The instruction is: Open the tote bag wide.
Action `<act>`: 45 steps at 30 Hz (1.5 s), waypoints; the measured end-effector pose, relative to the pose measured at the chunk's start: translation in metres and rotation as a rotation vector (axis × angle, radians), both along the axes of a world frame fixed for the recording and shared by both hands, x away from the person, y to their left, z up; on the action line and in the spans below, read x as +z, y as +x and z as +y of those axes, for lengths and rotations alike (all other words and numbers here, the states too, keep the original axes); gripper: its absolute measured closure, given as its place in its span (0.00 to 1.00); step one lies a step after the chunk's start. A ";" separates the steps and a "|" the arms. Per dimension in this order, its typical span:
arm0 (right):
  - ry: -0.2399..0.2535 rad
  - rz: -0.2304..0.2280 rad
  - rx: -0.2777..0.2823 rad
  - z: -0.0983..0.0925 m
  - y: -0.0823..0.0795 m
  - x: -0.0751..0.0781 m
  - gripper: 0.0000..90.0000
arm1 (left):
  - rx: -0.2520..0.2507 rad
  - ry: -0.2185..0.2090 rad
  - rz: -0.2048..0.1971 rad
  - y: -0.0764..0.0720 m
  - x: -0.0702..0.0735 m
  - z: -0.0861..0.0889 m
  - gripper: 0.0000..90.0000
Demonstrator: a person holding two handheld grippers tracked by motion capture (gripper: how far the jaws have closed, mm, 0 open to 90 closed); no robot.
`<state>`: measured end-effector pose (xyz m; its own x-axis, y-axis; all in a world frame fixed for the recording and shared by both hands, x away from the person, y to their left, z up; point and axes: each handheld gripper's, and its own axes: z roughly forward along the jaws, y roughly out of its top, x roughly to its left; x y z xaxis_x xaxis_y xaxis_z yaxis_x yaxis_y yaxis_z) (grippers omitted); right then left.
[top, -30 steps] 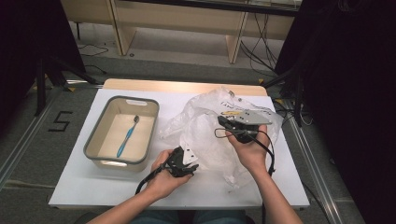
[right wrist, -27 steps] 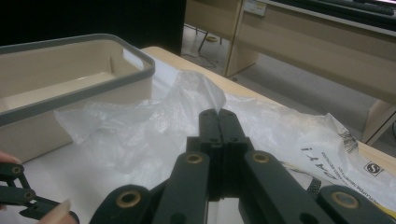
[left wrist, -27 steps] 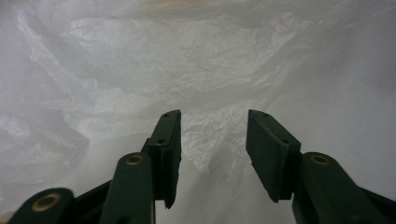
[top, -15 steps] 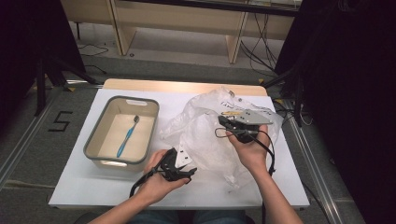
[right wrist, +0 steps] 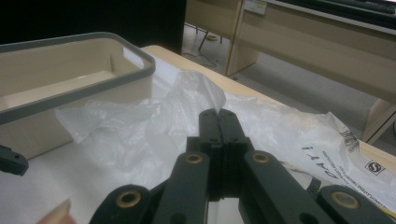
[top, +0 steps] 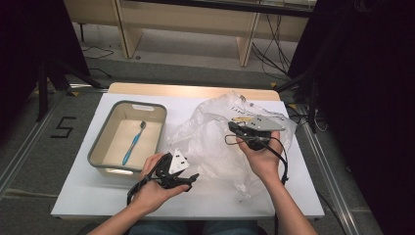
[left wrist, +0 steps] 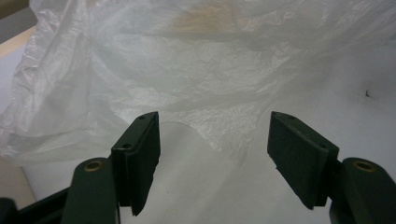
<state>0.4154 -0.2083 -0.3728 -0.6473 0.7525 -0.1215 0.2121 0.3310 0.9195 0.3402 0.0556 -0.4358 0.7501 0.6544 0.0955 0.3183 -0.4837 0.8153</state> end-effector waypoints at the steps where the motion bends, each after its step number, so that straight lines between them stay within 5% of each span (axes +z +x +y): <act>1: 0.001 0.000 -0.001 0.000 0.000 0.000 1.00 | 0.000 -0.003 -0.002 0.000 0.000 0.001 0.38; 45: 0.008 0.008 -0.010 -0.005 0.000 -0.001 1.00 | 0.062 -0.039 -0.009 0.001 0.010 0.027 0.34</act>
